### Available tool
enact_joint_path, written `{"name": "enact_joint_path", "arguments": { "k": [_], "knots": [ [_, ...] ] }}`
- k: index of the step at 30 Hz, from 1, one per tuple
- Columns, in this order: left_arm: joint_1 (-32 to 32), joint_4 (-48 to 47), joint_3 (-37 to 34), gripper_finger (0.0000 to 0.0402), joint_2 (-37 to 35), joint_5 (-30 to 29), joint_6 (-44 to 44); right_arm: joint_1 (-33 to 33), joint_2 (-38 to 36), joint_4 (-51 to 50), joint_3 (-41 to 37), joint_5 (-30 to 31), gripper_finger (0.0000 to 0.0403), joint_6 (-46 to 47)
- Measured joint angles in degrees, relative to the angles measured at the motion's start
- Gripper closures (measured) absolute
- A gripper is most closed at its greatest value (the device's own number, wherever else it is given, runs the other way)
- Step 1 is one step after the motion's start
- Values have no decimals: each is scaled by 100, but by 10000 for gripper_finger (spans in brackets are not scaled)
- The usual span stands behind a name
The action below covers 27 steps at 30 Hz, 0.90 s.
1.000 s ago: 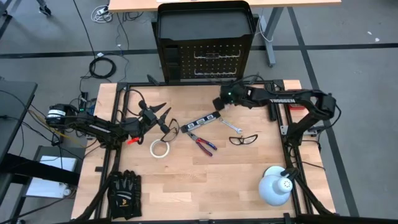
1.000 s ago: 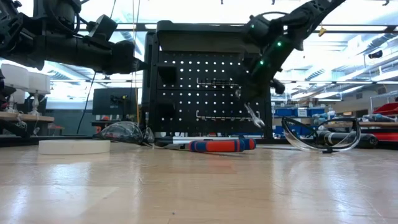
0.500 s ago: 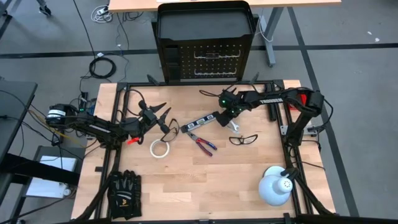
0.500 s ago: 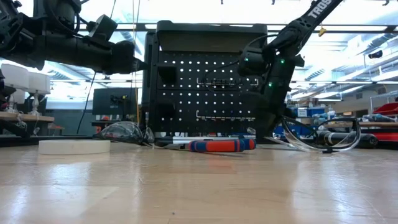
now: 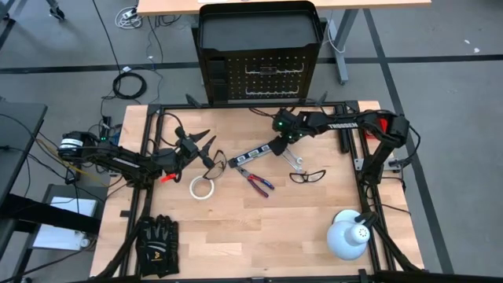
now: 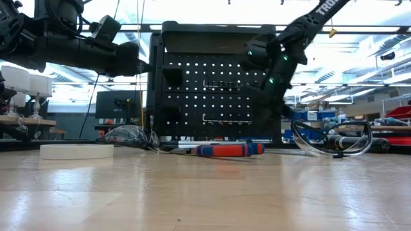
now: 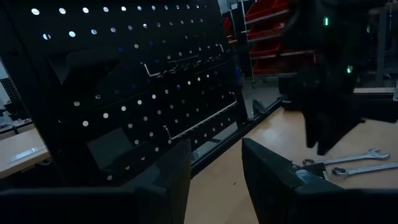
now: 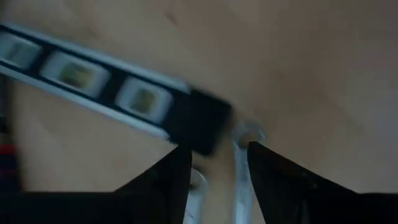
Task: Hang tools onto peg board
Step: Unhang the utility knife blades from the peg board
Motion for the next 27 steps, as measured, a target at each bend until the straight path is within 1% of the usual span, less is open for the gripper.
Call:
{"name": "enact_joint_path", "arguments": {
  "k": [2, 4, 5, 7, 9, 12, 13, 14, 16, 19, 27],
  "knots": [
    [2, 0, 0, 257, 0, 2, 0, 55, 0, 137, 237, 62, 234, -264],
    [0, 0, 0, 257, 0, 2, 0, 163, 0, 351, 514, 473, 235, -855],
    [0, 0, 0, 257, 0, 2, 2, 237, 0, 439, 651, 785, 235, -1315],
    [2, 0, 0, 257, 0, 2, 2, 407, 0, 630, 889, 1531, 235, -2529],
    [0, 0, 0, 257, 0, 3, 2, 565, 0, 1004, 1060, 2372, 235, -3667],
    [0, -2, 0, 257, 0, 4, 8, 650, -7, 1926, 1098, 3667, 236, -4954],
    [0, -2, 0, 257, 0, 4, 19, 635, -7, 2301, 1098, 4040, 235, -5275],
    [0, -4, 0, 257, 0, 5, 31, 601, -7, 2683, 1098, 4254, 234, -5591],
    [1, -7, -7, 257, 0, 8, 32, 498, -17, 3144, 1107, 4271, 229, -6087],
    [1, -9, -47, 257, 0, 22, 34, 301, -11, 3305, 1102, 4007, 210, -6374],
    [2, -13, -164, 257, 0, 1, 39, -78, -9, 3235, 1098, 3735, 113, -6384]
  ]
}}
